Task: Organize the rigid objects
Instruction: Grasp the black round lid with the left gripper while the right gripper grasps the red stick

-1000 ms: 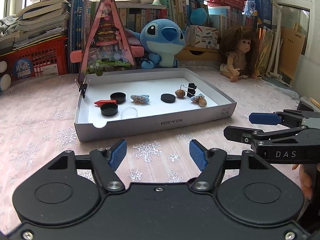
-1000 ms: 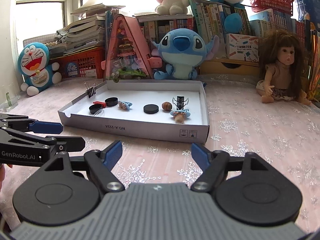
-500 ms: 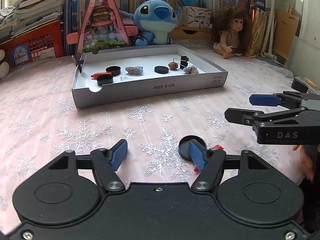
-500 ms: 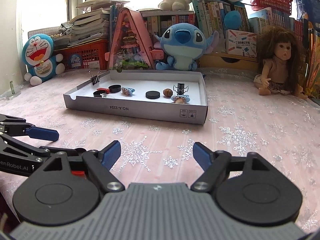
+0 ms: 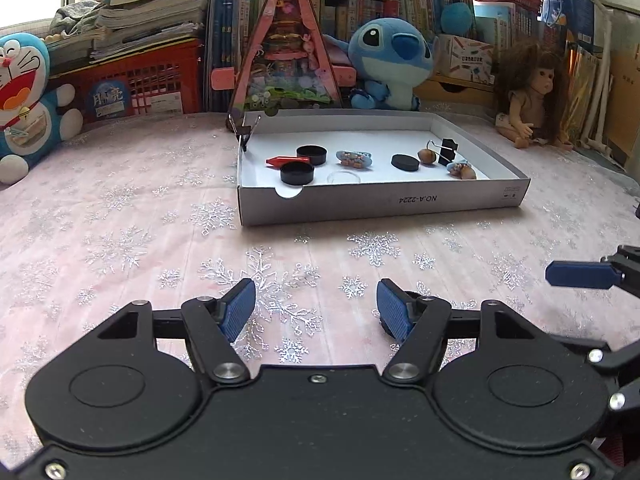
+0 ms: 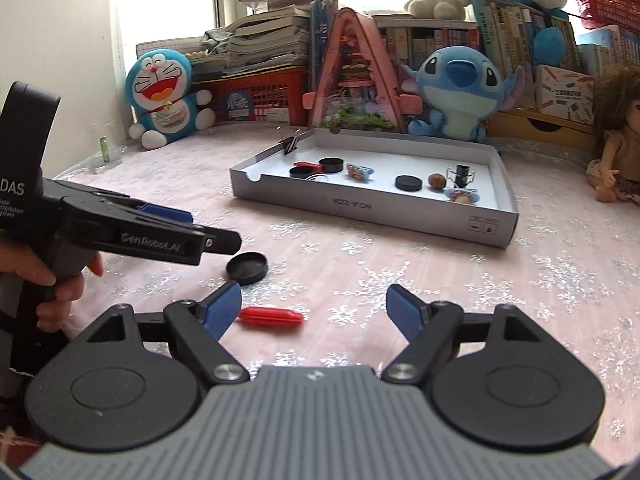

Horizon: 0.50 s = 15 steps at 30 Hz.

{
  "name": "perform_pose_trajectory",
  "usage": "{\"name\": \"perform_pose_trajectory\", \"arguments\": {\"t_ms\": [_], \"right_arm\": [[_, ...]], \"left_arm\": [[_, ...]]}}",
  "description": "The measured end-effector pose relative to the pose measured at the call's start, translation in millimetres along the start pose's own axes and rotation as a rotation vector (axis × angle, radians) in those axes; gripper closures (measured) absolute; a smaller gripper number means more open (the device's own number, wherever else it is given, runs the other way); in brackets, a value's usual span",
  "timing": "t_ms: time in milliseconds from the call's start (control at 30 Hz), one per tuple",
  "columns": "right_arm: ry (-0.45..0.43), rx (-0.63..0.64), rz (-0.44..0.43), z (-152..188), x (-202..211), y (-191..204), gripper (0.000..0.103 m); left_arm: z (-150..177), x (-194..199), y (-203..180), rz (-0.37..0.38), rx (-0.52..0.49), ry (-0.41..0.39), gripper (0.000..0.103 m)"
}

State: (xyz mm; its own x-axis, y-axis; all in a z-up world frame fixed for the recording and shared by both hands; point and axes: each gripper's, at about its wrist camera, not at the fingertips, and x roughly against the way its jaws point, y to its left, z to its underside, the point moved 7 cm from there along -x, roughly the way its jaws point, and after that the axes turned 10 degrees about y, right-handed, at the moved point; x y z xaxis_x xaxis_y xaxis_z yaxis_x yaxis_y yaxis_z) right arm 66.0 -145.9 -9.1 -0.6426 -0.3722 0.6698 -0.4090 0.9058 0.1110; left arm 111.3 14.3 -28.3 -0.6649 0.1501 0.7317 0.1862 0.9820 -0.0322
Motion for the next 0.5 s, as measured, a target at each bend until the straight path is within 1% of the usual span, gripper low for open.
{"name": "perform_pose_trajectory", "arguments": {"t_ms": [133, 267, 367, 467, 500], "right_arm": [[0.024, 0.024, -0.020, 1, -5, 16, 0.016], [0.034, 0.039, 0.002, 3, -10, 25, 0.019], [0.028, 0.061, 0.042, 4, -12, 30, 0.023], [0.030, 0.049, 0.056, 6, -15, 32, 0.030], [0.033, 0.044, 0.061, 6, -16, 31, 0.034]], "left_arm": [[-3, 4, 2, -0.004, 0.009, -0.016, 0.038], [-2, 5, 0, 0.004, 0.012, -0.020, 0.038], [-1, 6, -1, 0.011, 0.018, -0.025, 0.038], [0, 5, -3, 0.017, 0.020, -0.025, 0.038], [0, 5, -3, 0.017, 0.019, -0.025, 0.038]]}}
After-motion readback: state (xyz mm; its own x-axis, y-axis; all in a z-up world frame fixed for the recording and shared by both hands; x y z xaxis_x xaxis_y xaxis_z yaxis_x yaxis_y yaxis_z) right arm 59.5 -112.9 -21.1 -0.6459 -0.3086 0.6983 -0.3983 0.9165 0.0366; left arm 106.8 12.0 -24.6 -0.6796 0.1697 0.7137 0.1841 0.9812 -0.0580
